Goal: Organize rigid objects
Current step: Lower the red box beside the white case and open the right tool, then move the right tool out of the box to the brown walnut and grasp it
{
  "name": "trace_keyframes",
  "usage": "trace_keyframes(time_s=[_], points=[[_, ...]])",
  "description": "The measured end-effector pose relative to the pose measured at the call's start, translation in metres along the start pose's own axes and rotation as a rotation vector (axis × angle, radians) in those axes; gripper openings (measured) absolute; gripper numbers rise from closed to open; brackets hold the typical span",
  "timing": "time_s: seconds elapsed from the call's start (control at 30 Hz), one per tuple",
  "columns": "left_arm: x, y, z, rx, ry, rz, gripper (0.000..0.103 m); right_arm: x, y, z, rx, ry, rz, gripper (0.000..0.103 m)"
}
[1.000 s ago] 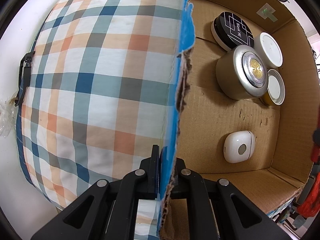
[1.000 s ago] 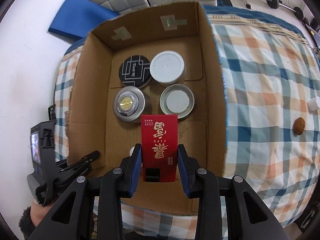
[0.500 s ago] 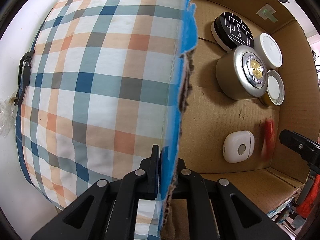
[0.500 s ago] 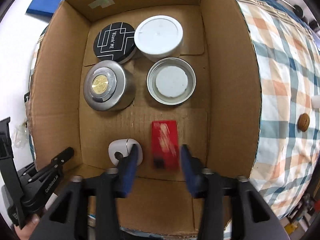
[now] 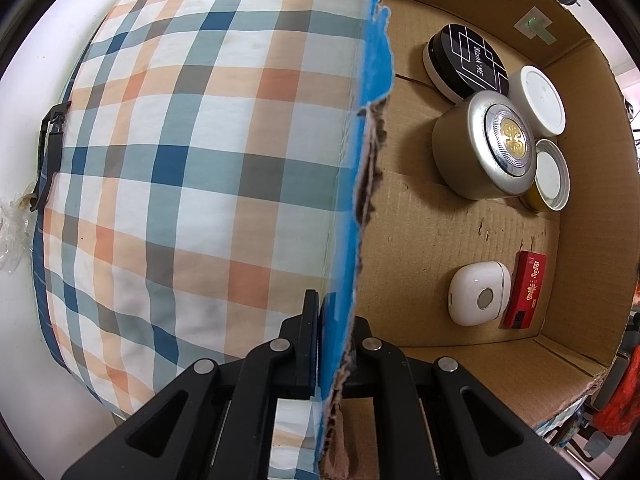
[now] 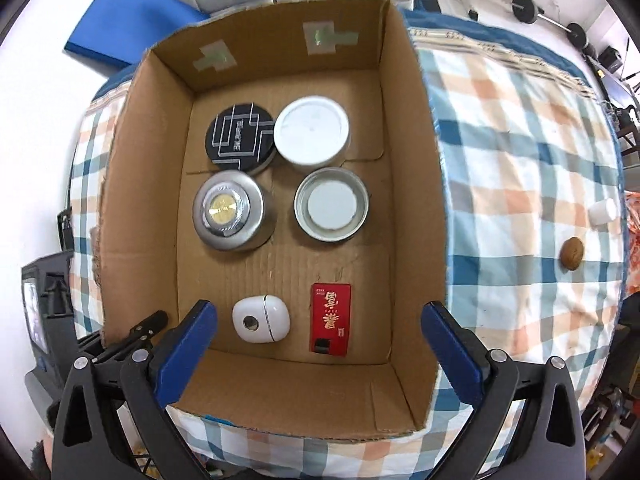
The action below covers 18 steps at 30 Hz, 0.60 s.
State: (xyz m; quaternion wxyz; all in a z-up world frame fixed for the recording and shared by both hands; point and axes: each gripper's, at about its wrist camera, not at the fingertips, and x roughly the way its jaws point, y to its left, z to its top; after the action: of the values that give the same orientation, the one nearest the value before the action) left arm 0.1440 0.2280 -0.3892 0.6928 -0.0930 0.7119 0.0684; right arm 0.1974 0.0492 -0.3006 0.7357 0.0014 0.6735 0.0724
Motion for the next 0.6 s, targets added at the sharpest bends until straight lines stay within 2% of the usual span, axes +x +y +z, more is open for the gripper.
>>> trace_keyframes(time_s=[0.27,0.6], points=[[-0.001,0.001,0.001,0.001,0.001,-0.001,0.004,-0.038,-0.007,0.0,0.026,-0.088,0.004,0.103],[-0.001,0.006,0.001,0.001,0.005,-0.01,0.004,-0.066,-0.019,-0.005,0.061,-0.125,0.056,0.103]])
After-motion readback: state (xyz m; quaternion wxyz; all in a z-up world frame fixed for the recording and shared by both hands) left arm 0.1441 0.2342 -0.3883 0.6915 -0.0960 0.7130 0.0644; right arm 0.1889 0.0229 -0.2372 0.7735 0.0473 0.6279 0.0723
